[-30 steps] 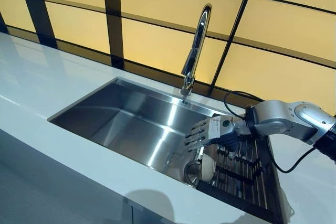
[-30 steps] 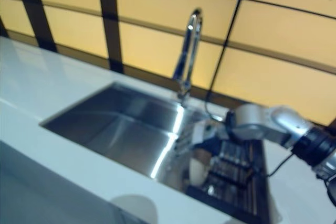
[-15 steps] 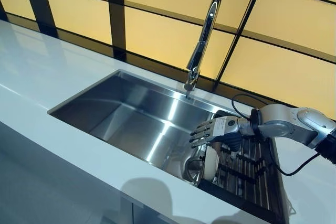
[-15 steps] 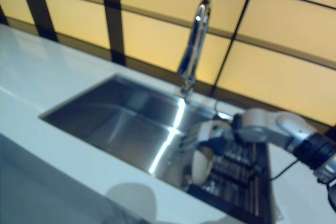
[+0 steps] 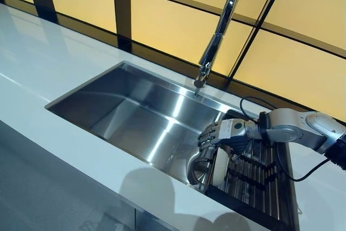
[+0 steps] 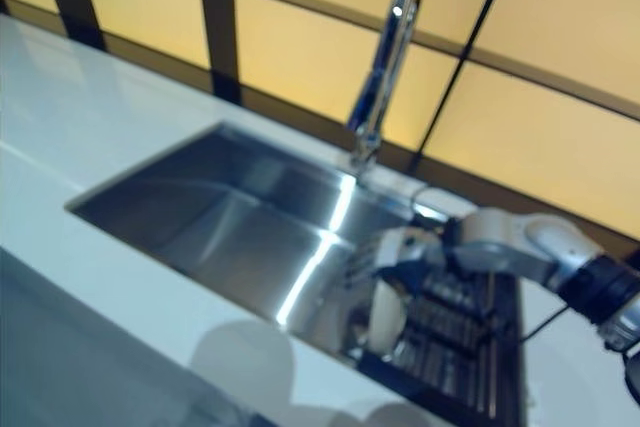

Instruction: Take plates into dishwasher

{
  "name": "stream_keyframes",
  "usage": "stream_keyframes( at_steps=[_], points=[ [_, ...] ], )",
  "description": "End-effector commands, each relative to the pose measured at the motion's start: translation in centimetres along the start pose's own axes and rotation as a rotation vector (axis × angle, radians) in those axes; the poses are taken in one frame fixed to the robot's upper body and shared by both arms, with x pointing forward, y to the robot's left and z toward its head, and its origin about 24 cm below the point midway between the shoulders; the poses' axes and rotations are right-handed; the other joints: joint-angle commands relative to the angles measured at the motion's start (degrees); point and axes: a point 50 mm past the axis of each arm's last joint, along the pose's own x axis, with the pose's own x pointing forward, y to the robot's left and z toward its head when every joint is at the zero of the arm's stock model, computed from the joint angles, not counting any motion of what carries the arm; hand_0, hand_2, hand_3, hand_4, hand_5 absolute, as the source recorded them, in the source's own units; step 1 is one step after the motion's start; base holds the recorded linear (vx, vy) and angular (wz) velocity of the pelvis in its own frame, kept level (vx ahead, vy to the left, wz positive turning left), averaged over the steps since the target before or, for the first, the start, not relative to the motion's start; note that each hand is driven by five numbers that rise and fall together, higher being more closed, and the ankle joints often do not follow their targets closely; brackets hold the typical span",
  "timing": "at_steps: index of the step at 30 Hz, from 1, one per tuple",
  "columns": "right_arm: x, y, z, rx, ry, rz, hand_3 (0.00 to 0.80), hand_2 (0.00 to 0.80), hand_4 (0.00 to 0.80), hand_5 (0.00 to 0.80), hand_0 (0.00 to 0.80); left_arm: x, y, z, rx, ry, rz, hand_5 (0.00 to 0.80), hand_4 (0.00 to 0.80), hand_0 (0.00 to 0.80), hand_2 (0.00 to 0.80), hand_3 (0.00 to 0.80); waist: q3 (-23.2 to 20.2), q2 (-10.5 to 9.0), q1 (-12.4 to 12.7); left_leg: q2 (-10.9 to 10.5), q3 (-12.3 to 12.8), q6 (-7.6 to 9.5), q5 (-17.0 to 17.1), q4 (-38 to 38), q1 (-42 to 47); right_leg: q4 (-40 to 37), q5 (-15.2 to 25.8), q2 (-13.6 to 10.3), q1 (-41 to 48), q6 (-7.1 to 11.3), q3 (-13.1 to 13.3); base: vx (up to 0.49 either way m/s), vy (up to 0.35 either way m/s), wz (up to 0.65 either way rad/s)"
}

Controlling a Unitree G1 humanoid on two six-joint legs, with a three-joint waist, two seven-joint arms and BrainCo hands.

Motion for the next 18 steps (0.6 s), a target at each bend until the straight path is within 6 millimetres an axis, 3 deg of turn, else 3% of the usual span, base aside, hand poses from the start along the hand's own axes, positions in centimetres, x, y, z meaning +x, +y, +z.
stream_keyframes(
  at_steps=[1, 2, 3, 18],
  points=[
    [-0.89, -1.14, -0.59, -0.024, 0.054, -0.050, 0.627, 0.627, 0.627, 0.627, 0.627, 0.27, 1.69, 2.08, 0.041, -0.070, 0.032, 0.000, 0.000, 0.000, 0.000, 0.000, -0.1, -1.30, 1.6, 0.5, 0.6, 0.66, -0.3, 0.7, -1.5, 1.5, 0.9, 0.9, -0.1, 1.43, 1.0, 0.000, 0.000, 0.00],
    [-0.89, -1.19, -0.58, -0.023, 0.052, -0.054, 0.687, 0.687, 0.687, 0.687, 0.687, 0.26, 1.72, 2.01, 0.042, -0.068, 0.033, 0.000, 0.000, 0.000, 0.000, 0.000, -0.1, -1.39, 1.6, 0.6, 0.7, 0.65, -0.2, 0.7, -1.4, 1.5, 0.9, 1.0, -0.2, 1.43, 1.0, 0.000, 0.000, 0.00],
    [-0.95, -1.17, -0.55, -0.026, 0.050, -0.057, 0.800, 0.800, 0.800, 0.800, 0.800, 0.24, 1.80, 1.98, 0.043, -0.067, 0.033, 0.000, 0.000, 0.000, 0.000, 0.000, -0.1, -1.44, 1.6, 0.6, 0.7, 0.64, -0.3, 0.7, -1.5, 1.6, 0.9, 1.0, -0.3, 1.43, 1.0, 0.000, 0.000, 0.00],
    [-1.08, -1.11, -0.38, -0.023, 0.042, -0.070, 0.800, 0.800, 0.800, 0.800, 0.800, 0.18, 1.71, 1.77, 0.048, -0.065, 0.029, 0.000, 0.000, 0.000, 0.000, 0.000, -0.3, -1.33, 1.5, 0.3, 0.8, 0.90, -0.6, 0.6, -1.1, 2.0, 0.8, 0.8, -0.2, 1.42, 1.0, 0.000, 0.000, 0.00]
  ],
)
